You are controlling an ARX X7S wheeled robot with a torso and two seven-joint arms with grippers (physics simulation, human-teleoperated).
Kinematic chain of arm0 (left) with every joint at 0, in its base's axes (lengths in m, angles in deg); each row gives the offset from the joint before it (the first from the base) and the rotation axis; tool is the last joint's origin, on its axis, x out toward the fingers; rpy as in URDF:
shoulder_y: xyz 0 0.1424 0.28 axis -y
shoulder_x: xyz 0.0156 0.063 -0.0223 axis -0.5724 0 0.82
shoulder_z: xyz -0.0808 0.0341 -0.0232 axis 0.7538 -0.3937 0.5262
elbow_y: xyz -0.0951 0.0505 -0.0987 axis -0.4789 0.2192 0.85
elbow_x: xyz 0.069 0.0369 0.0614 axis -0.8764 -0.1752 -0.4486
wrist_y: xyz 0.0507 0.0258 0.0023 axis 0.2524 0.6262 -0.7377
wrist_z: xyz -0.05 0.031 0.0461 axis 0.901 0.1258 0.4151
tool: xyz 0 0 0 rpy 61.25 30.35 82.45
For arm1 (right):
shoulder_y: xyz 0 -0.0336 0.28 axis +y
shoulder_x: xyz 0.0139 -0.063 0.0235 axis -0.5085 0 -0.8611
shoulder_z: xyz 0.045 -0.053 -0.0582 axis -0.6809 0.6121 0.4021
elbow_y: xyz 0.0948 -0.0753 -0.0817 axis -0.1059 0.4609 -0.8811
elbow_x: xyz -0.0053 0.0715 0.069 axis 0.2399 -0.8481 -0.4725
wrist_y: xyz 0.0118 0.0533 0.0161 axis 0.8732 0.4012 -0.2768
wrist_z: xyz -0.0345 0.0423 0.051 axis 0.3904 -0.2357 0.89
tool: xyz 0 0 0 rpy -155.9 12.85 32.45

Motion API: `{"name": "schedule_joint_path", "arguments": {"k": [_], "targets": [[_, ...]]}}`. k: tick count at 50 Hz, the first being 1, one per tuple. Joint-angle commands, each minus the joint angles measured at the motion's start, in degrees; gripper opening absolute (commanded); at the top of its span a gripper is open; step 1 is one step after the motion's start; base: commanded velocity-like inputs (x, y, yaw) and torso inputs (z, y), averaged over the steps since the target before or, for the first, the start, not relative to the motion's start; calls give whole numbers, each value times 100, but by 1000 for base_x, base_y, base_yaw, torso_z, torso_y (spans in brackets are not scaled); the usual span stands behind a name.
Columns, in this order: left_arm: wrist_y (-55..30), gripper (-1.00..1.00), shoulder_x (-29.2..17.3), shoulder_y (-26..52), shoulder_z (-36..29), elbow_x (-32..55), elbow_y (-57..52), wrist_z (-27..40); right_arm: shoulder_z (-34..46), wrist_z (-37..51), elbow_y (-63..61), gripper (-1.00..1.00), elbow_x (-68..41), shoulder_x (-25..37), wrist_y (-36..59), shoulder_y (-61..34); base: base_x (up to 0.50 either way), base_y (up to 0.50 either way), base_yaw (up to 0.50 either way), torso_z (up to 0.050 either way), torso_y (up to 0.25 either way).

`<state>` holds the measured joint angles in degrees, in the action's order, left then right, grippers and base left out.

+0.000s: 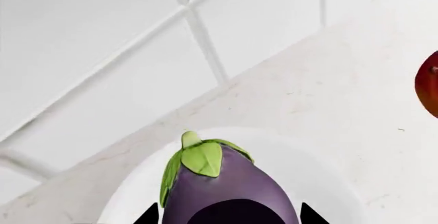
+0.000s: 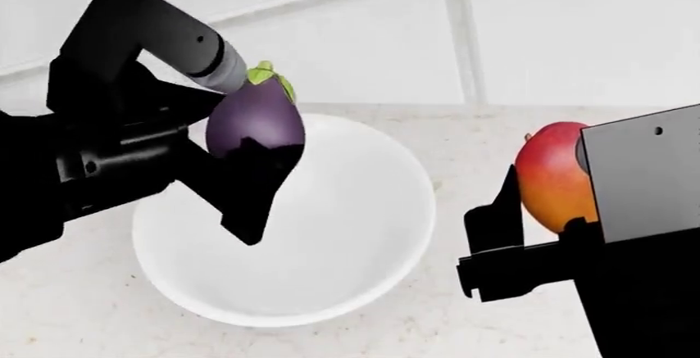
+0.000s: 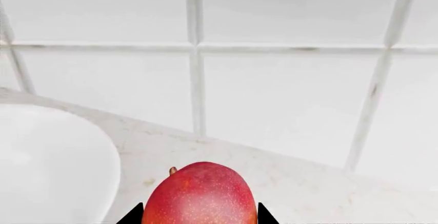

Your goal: Pick the eggplants and mangos from the sink and place them in one bowl. Place the bell pepper in the other bowl. Then turn off the sink faucet.

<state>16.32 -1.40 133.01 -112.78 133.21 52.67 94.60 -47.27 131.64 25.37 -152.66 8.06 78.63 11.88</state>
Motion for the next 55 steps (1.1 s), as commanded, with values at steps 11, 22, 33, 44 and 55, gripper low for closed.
{"name": "schedule_joint_path", "arguments": {"k": [11, 22, 33, 44, 55], "targets": [[-34, -100, 744, 151, -716, -207, 1105, -608, -156, 17, -174, -100, 155, 28, -191, 337, 0, 0, 0, 0, 0], [219, -100, 938, 176, -1136, -781, 1857, -1007, -119, 40, -189, -100, 169, 62, -200, 327, 0, 0, 0, 0, 1], [403, -100, 1106, 119, -1446, -1115, 2284, -1246, 44, -124, -143, -100, 407, 18, -250, 331, 0, 0, 0, 1, 1], [523, -100, 1236, 157, -1476, -1215, 2667, -1265, 51, -146, -136, -100, 421, 14, -320, 374, 0, 0, 0, 0, 1], [461, 100, 1232, 209, -1377, -1084, 2672, -1166, 62, -153, -136, -100, 416, 33, -357, 388, 0, 0, 0, 0, 0]]}}
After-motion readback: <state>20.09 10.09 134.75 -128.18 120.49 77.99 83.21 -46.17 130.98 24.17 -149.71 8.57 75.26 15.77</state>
